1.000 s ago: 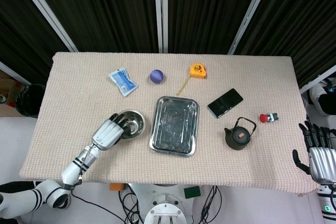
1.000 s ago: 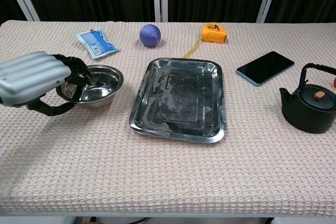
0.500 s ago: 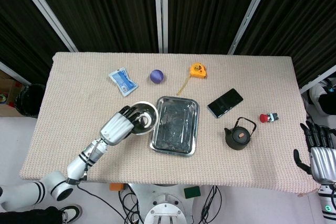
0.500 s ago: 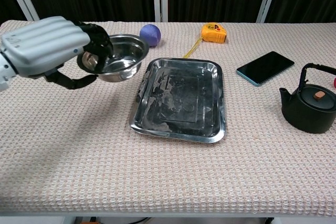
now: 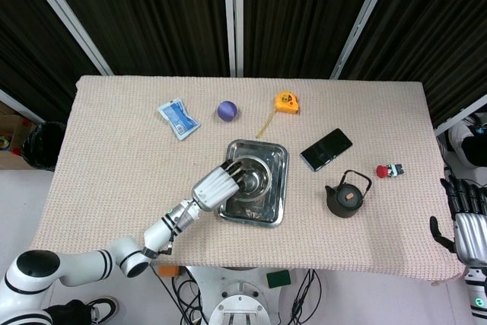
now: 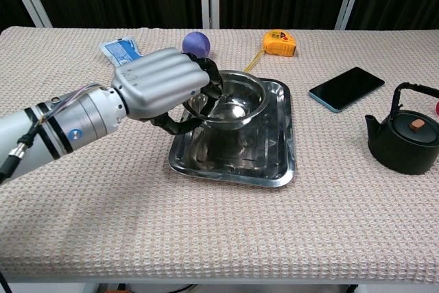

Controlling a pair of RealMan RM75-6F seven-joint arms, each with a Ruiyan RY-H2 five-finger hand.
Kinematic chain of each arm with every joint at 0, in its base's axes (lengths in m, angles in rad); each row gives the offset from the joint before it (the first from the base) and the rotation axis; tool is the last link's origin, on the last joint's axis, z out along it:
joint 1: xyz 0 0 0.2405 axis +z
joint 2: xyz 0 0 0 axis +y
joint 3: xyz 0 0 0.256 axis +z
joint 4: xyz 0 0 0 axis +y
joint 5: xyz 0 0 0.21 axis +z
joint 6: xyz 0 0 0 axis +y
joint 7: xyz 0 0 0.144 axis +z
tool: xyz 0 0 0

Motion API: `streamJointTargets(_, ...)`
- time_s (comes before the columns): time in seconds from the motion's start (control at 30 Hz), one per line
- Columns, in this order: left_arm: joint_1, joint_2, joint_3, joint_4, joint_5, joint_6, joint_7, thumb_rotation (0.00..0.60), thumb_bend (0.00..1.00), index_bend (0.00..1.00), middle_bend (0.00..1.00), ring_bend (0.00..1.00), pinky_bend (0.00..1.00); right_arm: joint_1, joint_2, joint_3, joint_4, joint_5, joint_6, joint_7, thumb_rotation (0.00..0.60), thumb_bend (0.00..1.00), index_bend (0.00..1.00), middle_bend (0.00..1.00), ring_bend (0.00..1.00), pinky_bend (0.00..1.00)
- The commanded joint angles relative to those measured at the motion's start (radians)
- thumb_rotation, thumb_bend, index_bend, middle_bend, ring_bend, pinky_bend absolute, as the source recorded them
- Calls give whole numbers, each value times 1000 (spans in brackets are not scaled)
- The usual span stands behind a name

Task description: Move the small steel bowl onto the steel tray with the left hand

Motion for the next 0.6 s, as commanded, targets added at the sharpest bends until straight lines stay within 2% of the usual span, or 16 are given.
streamJointTargets(0.03, -6, -23, 2, 34, -1, 18, -7, 600, 535, 667, 327, 176, 279, -1, 1, 1, 5, 3, 0, 9, 600, 456, 0, 0, 0, 0)
streamJointTargets(0.07, -7, -26, 7, 42, 1, 20, -10, 600, 531, 616, 321, 174, 277, -1, 0, 2, 8, 3, 1, 13, 600, 456, 0, 0, 0, 0)
streamJointTargets(0.2, -10, -25, 18, 48, -10, 6, -25, 600, 505, 264, 289, 168, 268, -1, -5, 3, 13, -1, 4, 16, 600, 458, 0, 0, 0, 0)
streamJointTargets(0.27, -11, -23, 22, 47, -13, 4, -22, 600, 496, 172, 283, 168, 265, -2, -6, 3, 14, -3, 7, 16, 600, 457, 0, 0, 0, 0)
streamJointTargets(0.47, -6, -3, 43, 34, -21, -6, -21, 600, 463, 143, 278, 163, 262, -3, -6, 5, 14, -2, 10, 14, 600, 458, 0, 0, 0, 0)
streamJointTargets(0.6, 9, 34, 46, -11, -18, 30, -10, 600, 422, 142, 269, 161, 262, -2, -4, 6, 9, -6, 13, 10, 600, 457, 0, 0, 0, 0)
